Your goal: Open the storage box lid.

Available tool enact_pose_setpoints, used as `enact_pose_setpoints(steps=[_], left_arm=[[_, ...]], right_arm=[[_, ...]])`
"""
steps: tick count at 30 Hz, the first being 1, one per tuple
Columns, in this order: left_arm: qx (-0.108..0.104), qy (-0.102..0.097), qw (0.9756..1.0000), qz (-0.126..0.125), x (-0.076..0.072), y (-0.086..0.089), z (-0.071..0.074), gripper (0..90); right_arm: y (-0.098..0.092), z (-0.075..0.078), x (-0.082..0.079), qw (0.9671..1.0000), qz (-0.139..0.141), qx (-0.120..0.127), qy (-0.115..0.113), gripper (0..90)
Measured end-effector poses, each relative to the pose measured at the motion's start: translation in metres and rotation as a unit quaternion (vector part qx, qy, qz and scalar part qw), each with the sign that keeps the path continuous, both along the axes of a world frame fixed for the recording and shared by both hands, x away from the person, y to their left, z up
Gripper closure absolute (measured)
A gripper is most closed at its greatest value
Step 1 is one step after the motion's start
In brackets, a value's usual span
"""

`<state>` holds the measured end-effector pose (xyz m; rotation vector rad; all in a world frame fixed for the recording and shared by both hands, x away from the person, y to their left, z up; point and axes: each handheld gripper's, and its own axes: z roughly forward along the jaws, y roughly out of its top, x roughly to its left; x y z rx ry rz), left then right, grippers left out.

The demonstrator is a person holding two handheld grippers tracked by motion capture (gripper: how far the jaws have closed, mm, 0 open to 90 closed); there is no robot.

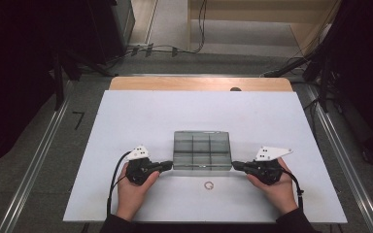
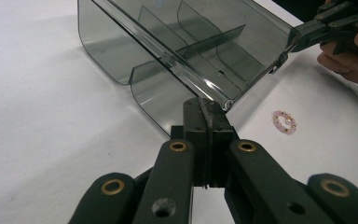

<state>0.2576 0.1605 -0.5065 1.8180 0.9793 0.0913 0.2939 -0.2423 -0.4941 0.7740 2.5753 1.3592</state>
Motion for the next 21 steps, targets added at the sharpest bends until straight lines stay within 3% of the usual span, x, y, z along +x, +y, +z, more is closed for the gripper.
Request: enact_pose_setpoints(steps=[4, 11, 21], left_arm=[[-0.009, -0.006, 0.9999, -0.004, -0.0003, 0.0005, 0.0019, 89.2], [-0.011, -0.01, 0.9999, -0.003, -0.0008, 0.0003, 0.003, 89.2], [-0.018, -0.03, 0.9994, 0.0, 0.0007, -0.0006, 0.0083, 89.2]], right_arm=[[0.0, 0.0029, -0.001, 0.9999, 0.004, 0.014, 0.0, 88.4], [0.0007, 0.0042, -0.0013, 0.9999, 0.002, 0.014, -0.006, 88.4], [0.0023, 0.0082, -0.0012, 0.9997, 0.0, 0.023, -0.01, 88.4]])
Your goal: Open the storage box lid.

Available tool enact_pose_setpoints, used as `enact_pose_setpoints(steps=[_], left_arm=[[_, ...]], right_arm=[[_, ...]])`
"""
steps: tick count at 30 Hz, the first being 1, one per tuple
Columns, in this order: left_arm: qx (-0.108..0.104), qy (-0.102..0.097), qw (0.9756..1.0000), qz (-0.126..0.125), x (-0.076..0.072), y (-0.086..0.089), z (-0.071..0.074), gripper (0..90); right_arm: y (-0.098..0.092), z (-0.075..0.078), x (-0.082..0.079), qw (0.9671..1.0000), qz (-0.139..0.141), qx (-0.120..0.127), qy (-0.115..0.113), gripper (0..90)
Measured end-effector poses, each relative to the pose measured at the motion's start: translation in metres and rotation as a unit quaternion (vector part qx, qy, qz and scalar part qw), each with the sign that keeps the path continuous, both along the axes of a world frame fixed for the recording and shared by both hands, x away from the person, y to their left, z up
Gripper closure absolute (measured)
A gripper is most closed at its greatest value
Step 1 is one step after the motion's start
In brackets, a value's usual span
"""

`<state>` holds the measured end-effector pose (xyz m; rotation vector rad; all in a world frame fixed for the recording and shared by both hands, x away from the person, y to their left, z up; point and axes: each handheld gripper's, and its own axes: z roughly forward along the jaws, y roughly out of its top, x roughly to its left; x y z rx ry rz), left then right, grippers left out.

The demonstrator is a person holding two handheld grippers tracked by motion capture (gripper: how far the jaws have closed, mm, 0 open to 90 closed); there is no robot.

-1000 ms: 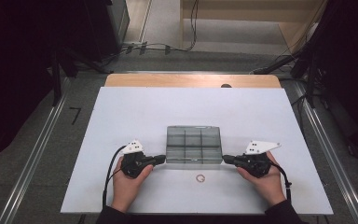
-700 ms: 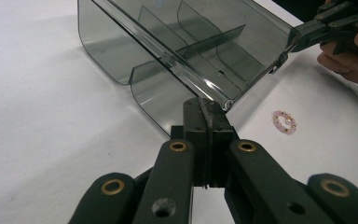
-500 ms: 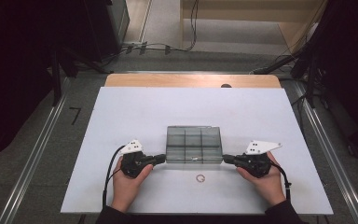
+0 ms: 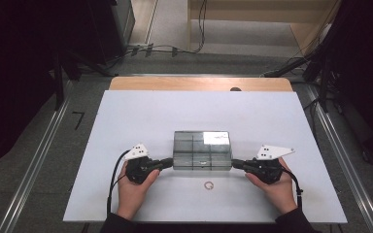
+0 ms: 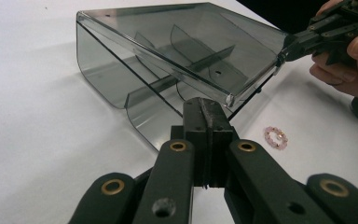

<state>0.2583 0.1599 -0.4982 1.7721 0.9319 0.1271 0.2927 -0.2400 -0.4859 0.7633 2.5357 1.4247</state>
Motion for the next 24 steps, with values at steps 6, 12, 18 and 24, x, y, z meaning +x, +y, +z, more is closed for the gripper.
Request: enact_pose_setpoints(steps=[6, 12, 18, 24], left_arm=[[-0.002, -0.012, 0.9999, 0.0, 0.001, -0.002, 0.005, 89.2], [0.001, -0.03, 0.9996, 0.0, 0.005, -0.003, 0.013, 89.2], [-0.001, -0.038, 0.9993, 0.002, 0.01, -0.003, 0.018, 89.2], [-0.009, -0.046, 0.9989, 0.01, 0.016, -0.004, 0.023, 89.0]], right_arm=[[0.001, 0.004, 0.001, 1.0, -0.001, 0.008, -0.003, 88.4], [0.003, 0.01, 0.004, 0.9997, -0.004, 0.021, -0.008, 88.4], [0.005, 0.015, 0.007, 0.9995, -0.01, 0.027, -0.014, 88.4], [0.007, 0.02, 0.012, 0.999, -0.021, 0.036, -0.02, 88.4]])
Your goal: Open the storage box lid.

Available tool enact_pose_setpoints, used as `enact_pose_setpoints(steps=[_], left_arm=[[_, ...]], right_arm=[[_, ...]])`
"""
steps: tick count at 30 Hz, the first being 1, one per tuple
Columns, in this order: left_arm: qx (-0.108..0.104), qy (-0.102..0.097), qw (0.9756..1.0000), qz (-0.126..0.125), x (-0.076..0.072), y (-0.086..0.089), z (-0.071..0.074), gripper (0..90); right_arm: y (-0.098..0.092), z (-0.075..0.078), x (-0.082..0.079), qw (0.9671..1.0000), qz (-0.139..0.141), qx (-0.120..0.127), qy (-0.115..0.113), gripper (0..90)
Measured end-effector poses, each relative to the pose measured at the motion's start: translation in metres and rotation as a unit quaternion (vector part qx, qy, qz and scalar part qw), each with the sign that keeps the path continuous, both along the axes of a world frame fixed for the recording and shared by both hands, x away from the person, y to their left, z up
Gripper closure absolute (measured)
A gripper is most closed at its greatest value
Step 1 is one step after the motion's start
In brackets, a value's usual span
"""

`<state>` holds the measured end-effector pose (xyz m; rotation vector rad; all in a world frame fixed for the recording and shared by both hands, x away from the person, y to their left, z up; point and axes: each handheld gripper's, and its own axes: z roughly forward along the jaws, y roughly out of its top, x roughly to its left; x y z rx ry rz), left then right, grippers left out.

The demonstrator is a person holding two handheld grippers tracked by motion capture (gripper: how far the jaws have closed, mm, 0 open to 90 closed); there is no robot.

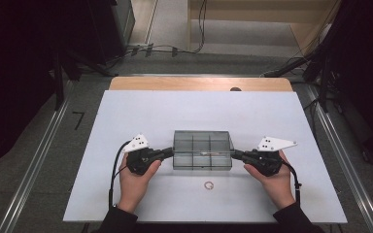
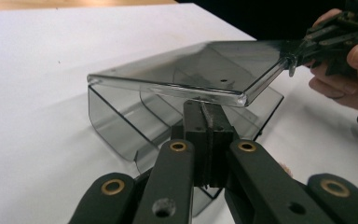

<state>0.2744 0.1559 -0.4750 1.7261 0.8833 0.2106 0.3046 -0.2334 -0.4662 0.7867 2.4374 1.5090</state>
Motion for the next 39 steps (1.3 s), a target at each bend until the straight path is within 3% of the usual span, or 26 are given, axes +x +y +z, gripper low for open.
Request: enact_pose_setpoints(steps=[17, 24, 27, 29, 32, 33, 35, 36, 37, 39], left_arm=[[-0.001, -0.021, 0.9997, 0.015, 0.021, -0.002, 0.013, 87.4], [0.013, -0.02, 0.9995, 0.02, 0.023, -0.004, 0.013, 84.7], [0.023, -0.027, 0.9988, 0.034, 0.021, -0.003, 0.012, 71.1], [0.023, -0.028, 0.9987, 0.037, 0.021, -0.002, 0.011, 68.3], [0.018, -0.022, 0.9987, 0.042, 0.023, -0.001, 0.01, 51.2], [0.015, -0.017, 0.9987, 0.045, 0.026, 0.0, 0.01, 51.2], [0.002, -0.003, 0.9992, 0.041, 0.03, 0.001, 0.007, 39.6], [-0.004, -0.001, 0.9991, 0.042, 0.032, 0.001, 0.006, 29.7], [-0.003, 0.001, 0.9989, 0.047, 0.034, 0.001, 0.005, 29.7], [-0.001, 0.002, 0.9987, 0.05, 0.038, 0.0, 0.001, 15.7]], right_arm=[[0.004, 0.015, 0.018, 0.9995, -0.026, 0.008, -0.018, 88.4], [0.005, 0.019, 0.022, 0.9993, -0.03, 0.01, -0.022, 88.4], [0.008, 0.021, 0.023, 0.9993, -0.026, 0.007, -0.024, 88.4], [0.008, 0.021, 0.023, 0.9993, -0.026, 0.007, -0.025, 88.4], [0.009, 0.023, 0.024, 0.9993, -0.028, 0.007, -0.024, 88.4], [0.009, 0.023, 0.024, 0.9993, -0.028, 0.007, -0.024, 88.4], [0.009, 0.023, 0.025, 0.9992, -0.028, 0.008, -0.026, 88.4], [0.009, 0.024, 0.026, 0.9993, -0.027, 0.008, -0.025, 88.4], [0.009, 0.024, 0.026, 0.9993, -0.027, 0.008, -0.025, 88.4], [0.009, 0.025, 0.026, 0.9993, -0.028, 0.008, -0.026, 88.4]])
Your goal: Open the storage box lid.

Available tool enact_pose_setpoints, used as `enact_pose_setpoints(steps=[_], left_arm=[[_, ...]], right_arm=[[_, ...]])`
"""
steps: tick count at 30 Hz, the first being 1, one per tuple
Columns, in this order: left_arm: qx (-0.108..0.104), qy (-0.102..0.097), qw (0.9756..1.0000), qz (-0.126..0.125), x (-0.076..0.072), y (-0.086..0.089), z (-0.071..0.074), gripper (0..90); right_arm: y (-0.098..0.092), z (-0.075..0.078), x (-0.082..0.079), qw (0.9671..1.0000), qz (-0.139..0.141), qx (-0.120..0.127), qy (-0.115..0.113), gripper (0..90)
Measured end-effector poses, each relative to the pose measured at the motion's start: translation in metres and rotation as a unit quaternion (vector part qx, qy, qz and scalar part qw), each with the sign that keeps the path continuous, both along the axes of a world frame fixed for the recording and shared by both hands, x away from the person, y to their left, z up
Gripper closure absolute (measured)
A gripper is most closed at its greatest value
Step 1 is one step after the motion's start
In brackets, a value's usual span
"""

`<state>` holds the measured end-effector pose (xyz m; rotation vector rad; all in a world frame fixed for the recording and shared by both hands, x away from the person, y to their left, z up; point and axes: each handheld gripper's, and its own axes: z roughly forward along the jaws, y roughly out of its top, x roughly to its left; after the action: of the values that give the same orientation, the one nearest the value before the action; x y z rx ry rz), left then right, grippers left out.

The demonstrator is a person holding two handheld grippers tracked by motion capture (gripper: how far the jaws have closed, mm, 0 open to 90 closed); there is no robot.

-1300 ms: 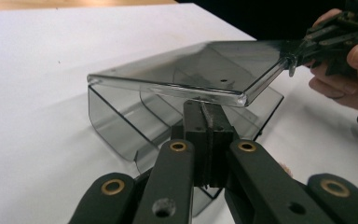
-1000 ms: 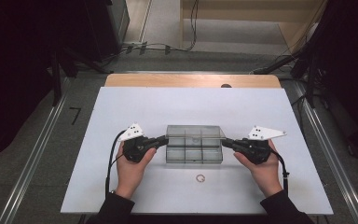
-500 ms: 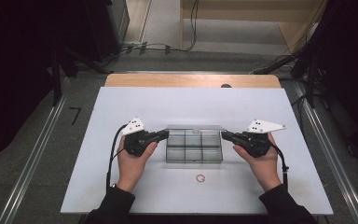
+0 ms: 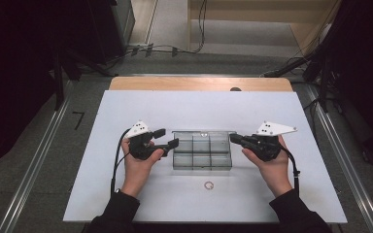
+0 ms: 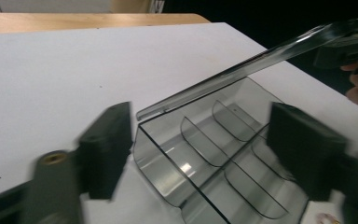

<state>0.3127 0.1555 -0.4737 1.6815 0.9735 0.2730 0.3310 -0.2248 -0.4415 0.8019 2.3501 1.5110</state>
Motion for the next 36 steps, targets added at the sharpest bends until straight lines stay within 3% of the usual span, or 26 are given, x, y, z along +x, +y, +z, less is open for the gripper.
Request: enact_pose_setpoints(steps=[2, 6, 8, 11, 13, 14, 16, 18, 19, 22, 25, 28, 29, 31, 36], left_arm=[[0.003, 0.001, 1.0, 0.003, 0.005, -0.002, -0.003, 0.0], [0.006, 0.005, 1.0, 0.004, 0.017, -0.007, -0.005, 0.0], [0.021, 0.004, 0.9997, 0.01, 0.025, -0.012, -0.004, 0.8], [0.029, -0.003, 0.9995, 0.01, 0.029, -0.015, -0.003, 8.1], [0.032, -0.004, 0.9995, 0.005, 0.032, -0.016, -0.002, 25.0], [0.031, -0.003, 0.9995, 0.002, 0.032, -0.016, -0.002, 25.0], [0.023, -0.002, 0.9997, -0.005, 0.033, -0.015, -0.002, 35.5], [0.016, 0.0, 0.9999, -0.006, 0.035, -0.015, -0.002, 37.5], [0.014, -0.001, 0.9999, -0.008, 0.035, -0.015, -0.002, 43.0], [0.014, -0.001, 0.9998, -0.015, 0.036, -0.015, -0.001, 46.8], [0.011, 0.0, 0.9997, -0.022, 0.037, -0.015, 0.0, 49.8], [0.01, 0.002, 0.9997, -0.023, 0.038, -0.015, -0.001, 50.9], [0.006, 0.002, 0.9997, -0.022, 0.039, -0.015, -0.001, 52.1], [0.001, 0.005, 0.9998, -0.02, 0.039, -0.014, -0.002, 53.5], [-0.008, 0.01, 0.9997, -0.02, 0.042, -0.012, -0.003, 54.7]], right_arm=[[0.0, 0.001, 0.002, 1.0, -0.002, 0.0, -0.001, 88.4], [0.0, 0.001, 0.003, 1.0, -0.001, -0.003, 0.001, 88.4], [0.0, 0.003, 0.005, 1.0, -0.002, -0.003, -0.002, 88.4], [0.001, 0.004, 0.006, 1.0, -0.003, -0.003, -0.001, 88.4], [0.002, 0.005, 0.007, 1.0, -0.003, -0.004, 0.0, 88.4], [0.002, 0.005, 0.007, 1.0, -0.003, -0.004, 0.0, 88.4], [0.004, 0.005, 0.008, 1.0, -0.003, -0.005, 0.0, 88.3], [0.004, 0.005, 0.008, 1.0, -0.004, -0.007, 0.001, 88.3], [0.003, 0.003, 0.009, 0.9999, -0.004, -0.009, -0.002, 88.3], [-0.001, 0.002, 0.009, 0.9999, -0.006, -0.008, 0.0, 88.2], [-0.006, 0.0, 0.012, 0.9999, -0.013, -0.002, 0.004, 79.4], [-0.009, -0.002, 0.017, 0.9995, -0.029, 0.009, 0.005, 59.7], [-0.009, -0.005, 0.022, 0.9989, -0.045, 0.013, 0.003, 49.4], [-0.007, -0.009, 0.027, 0.9984, -0.055, 0.014, 0.004, 46.9], [0.001, -0.021, 0.041, 0.9986, -0.044, 0.027, 0.014, 50.2]])
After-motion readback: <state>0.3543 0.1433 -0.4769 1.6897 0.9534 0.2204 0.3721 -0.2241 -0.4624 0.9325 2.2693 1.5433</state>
